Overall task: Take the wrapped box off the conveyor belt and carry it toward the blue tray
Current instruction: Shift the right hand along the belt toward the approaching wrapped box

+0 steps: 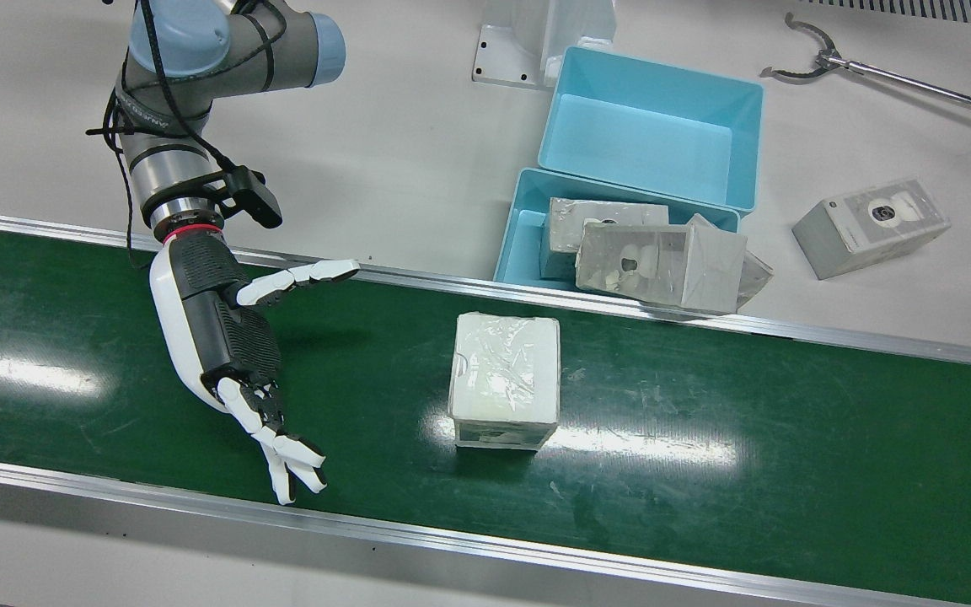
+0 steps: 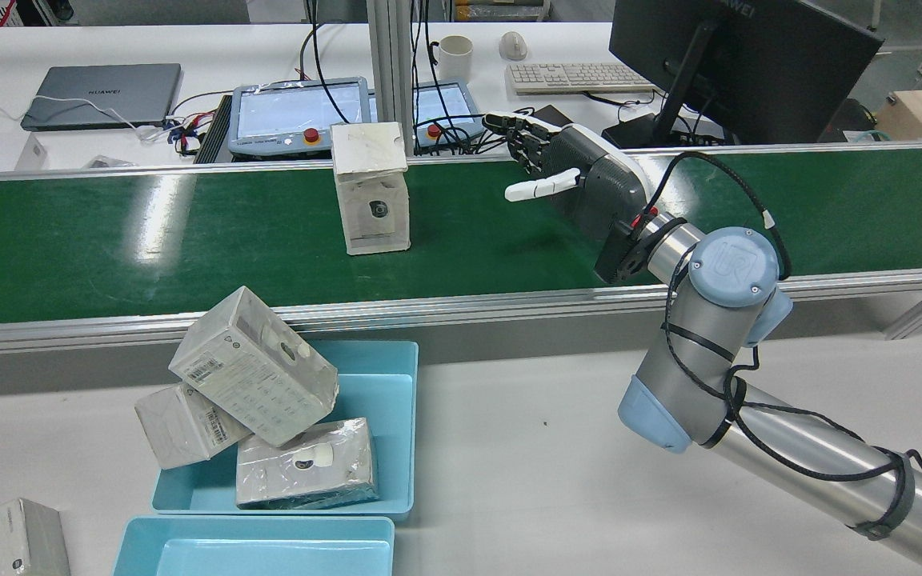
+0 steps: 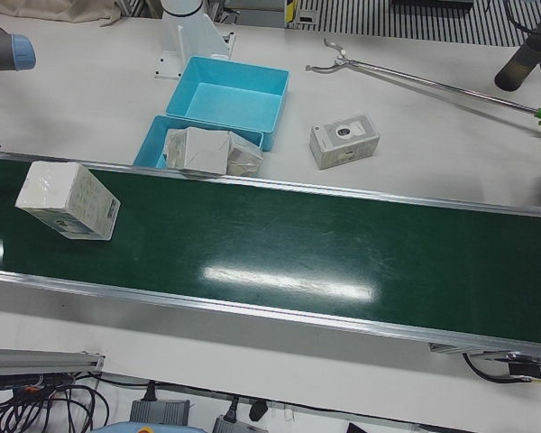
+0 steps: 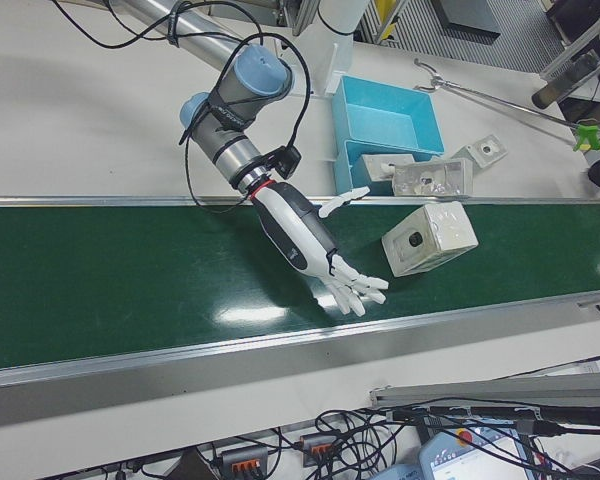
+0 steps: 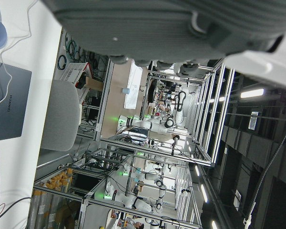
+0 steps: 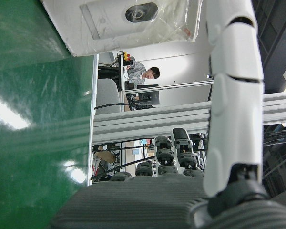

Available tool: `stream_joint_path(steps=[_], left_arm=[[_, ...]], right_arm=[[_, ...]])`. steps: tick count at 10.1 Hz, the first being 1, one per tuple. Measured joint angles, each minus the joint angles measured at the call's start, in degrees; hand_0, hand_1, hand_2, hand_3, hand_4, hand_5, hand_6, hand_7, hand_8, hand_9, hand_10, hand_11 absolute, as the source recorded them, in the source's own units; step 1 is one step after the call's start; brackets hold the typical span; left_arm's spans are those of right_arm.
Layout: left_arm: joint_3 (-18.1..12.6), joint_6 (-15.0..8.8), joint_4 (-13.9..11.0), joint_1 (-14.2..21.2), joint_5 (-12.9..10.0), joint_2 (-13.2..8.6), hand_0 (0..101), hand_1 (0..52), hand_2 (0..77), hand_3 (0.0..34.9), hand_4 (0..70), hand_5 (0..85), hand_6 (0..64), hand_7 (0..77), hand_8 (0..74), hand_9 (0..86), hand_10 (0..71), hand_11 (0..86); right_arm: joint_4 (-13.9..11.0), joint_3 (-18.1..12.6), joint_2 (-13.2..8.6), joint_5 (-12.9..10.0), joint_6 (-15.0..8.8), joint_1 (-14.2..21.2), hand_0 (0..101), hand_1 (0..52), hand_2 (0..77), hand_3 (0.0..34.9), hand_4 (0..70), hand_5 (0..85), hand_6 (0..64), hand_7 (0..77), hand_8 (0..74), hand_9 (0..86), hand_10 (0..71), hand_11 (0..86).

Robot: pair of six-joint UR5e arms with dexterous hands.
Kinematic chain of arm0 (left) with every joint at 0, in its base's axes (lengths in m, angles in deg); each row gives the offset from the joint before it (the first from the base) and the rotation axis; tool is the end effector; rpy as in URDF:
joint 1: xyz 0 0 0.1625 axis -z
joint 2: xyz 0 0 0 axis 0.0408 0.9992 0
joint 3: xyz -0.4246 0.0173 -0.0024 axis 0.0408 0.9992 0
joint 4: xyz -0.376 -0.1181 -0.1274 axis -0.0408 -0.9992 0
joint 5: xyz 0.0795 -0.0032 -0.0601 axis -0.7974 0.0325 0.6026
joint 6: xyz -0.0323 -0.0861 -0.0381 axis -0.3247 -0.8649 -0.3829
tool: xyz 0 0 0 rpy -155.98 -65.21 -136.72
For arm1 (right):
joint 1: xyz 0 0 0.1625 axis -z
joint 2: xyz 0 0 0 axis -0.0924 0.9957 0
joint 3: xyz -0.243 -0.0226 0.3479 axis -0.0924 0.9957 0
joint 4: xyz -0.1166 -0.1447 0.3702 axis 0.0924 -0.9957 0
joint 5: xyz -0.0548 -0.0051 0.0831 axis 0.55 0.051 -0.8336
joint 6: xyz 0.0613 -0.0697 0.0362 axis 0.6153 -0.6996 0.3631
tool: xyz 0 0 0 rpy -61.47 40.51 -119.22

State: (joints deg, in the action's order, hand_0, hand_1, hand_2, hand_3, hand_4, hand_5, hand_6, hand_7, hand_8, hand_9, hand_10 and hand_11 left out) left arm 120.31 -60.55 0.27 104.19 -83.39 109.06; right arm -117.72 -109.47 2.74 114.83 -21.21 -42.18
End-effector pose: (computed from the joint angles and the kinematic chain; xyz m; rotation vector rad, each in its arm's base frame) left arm -0.2513 -0.5096 0.4721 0.2975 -2.0874 2.2415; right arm -0.3345 -0.6035 0.3465 -0.5907 -2.3626 1.6252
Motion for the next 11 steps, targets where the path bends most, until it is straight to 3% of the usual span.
stream_joint_path(steps=[11], left_arm=[[0.0,0.0,0.0,0.0,0.0,0.0,0,0.0,0.5,0.0,0.0,1.1,0.5,0.5,0.5,0.0,0.0,0.5]], right_arm=[[-0.1,0.5,0.0,0.0,-0.7,0.7,49,17.5,13.1,0.0,11.5,18.0,3.8,5.5,1.1,3.3,0.0,0.5]])
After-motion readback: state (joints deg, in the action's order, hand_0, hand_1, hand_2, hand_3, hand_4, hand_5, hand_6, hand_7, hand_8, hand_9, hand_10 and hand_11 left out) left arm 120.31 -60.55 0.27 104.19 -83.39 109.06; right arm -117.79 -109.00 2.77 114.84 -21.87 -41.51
